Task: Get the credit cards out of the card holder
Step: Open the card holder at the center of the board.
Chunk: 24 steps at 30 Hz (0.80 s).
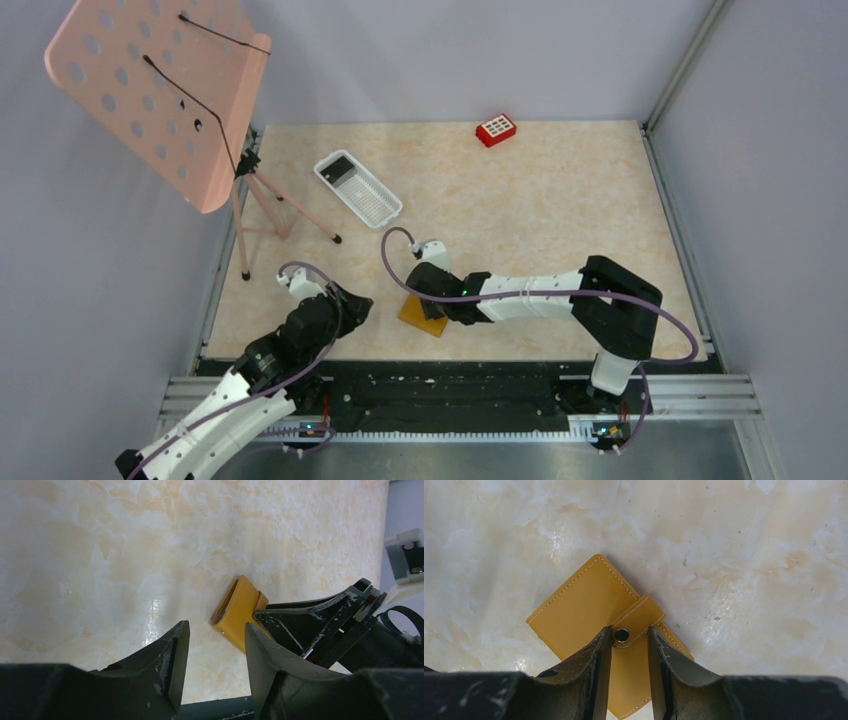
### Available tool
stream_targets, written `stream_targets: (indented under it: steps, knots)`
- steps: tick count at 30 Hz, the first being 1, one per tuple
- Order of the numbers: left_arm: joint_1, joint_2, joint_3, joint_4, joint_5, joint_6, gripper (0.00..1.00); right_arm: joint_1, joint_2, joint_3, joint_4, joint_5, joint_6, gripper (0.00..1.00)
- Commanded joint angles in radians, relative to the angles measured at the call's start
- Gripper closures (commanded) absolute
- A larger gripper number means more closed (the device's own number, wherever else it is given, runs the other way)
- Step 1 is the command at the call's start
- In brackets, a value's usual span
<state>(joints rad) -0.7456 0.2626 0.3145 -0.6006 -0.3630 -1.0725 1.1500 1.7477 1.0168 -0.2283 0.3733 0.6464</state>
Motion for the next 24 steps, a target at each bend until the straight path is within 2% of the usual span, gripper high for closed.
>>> stream_targets:
  steps: [1, 5, 16, 17, 18, 20, 24]
  knots:
    - [0.003, 0.033, -0.045, 0.077, 0.048, -0.029, 0.5, 0.004, 0.0, -0.038, -0.09, 0.059, 0.018, 0.91]
    - [0.003, 0.096, -0.067, 0.159, 0.096, -0.029, 0.5, 0.004, -0.062, -0.085, -0.069, 0.055, 0.05, 1.0]
    - [0.002, 0.425, -0.094, 0.457, 0.312, -0.004, 0.49, -0.03, -0.28, -0.286, 0.079, -0.016, 0.201, 1.0]
    - [0.002, 0.459, -0.094, 0.477, 0.329, -0.002, 0.48, -0.04, -0.306, -0.313, 0.111, -0.034, 0.216, 1.0]
    - [0.001, 0.41, -0.095, 0.5, 0.349, 0.001, 0.46, -0.053, -0.337, -0.341, 0.145, -0.051, 0.228, 1.0]
    - [-0.001, 0.504, -0.096, 0.537, 0.393, 0.001, 0.42, -0.078, -0.396, -0.395, 0.214, -0.1, 0.257, 1.0]
    - [-0.005, 0.505, -0.107, 0.587, 0.417, -0.001, 0.33, -0.116, -0.487, -0.466, 0.297, -0.156, 0.296, 1.0]
